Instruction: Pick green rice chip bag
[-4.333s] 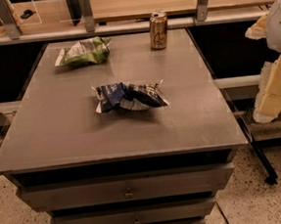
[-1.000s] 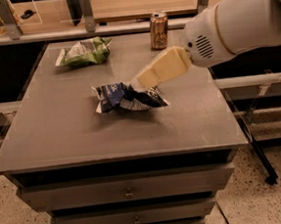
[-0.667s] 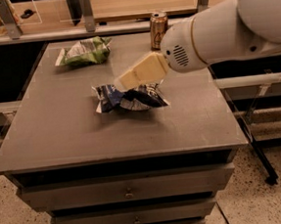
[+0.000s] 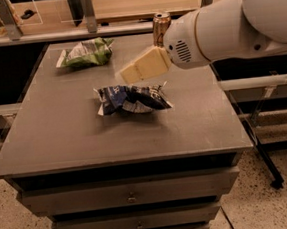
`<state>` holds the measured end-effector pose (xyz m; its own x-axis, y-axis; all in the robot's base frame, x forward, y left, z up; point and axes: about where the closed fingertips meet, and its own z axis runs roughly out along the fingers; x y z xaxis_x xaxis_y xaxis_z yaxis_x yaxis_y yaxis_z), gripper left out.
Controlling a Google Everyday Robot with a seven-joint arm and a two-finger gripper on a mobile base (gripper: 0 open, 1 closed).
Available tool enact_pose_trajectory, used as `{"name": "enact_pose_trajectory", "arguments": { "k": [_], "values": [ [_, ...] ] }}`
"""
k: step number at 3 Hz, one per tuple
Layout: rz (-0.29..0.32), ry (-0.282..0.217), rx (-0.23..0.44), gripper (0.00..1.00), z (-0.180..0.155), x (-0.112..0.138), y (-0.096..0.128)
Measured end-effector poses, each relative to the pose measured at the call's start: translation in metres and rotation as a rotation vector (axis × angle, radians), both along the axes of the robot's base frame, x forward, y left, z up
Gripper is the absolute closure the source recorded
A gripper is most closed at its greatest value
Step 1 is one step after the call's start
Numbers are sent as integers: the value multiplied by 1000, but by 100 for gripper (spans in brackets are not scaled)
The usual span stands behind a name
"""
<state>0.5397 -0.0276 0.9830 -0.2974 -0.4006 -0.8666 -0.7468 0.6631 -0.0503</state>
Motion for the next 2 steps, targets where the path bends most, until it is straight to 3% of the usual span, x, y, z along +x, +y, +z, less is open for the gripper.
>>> {"name": "enact_pose_trajectory", "arguments": {
  "k": [1, 2],
  "values": [
    [15, 1, 1, 0, 0, 4, 7],
    [17, -26, -1, 0, -2, 37, 23]
  ]
}}
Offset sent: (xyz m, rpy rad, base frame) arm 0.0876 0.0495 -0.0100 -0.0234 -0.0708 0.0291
